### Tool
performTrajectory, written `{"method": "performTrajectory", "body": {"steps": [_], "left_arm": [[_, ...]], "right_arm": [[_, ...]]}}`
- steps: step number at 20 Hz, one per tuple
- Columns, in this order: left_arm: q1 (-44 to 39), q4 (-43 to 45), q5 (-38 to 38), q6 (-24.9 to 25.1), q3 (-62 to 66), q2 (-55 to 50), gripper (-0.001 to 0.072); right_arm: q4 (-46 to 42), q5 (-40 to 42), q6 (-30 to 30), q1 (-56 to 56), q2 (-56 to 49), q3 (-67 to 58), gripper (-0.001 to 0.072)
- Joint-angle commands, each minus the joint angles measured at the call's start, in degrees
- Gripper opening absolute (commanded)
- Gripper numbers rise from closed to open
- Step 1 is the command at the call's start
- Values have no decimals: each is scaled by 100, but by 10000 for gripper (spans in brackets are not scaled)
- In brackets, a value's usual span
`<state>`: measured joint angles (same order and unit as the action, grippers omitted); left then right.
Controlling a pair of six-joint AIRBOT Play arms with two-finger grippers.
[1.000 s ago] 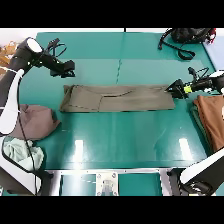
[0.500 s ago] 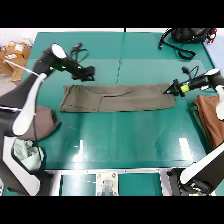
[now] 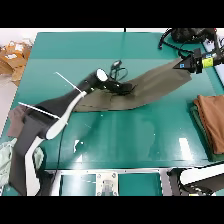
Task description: Fold the shirts.
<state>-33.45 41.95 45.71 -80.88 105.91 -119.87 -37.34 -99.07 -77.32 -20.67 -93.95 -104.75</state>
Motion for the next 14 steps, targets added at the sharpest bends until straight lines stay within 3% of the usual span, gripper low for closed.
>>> {"method": "performTrajectory", "body": {"steps": [1, 6, 10, 14], "left_arm": [[-376, -612, -422, 42, 238, -380, 30], [-343, -841, 59, 39, 278, -435, 30], [393, -807, 1460, 44, 326, -37, 30], [1596, -811, 3259, 37, 935, 334, 30]], "right_arm": [[243, -92, -310, 249, 538, -17, 18], [221, -79, -313, 573, 581, 24, 18], [223, 39, -461, 855, 584, 162, 17], [221, 675, -761, 1486, 584, 398, 18]]}}
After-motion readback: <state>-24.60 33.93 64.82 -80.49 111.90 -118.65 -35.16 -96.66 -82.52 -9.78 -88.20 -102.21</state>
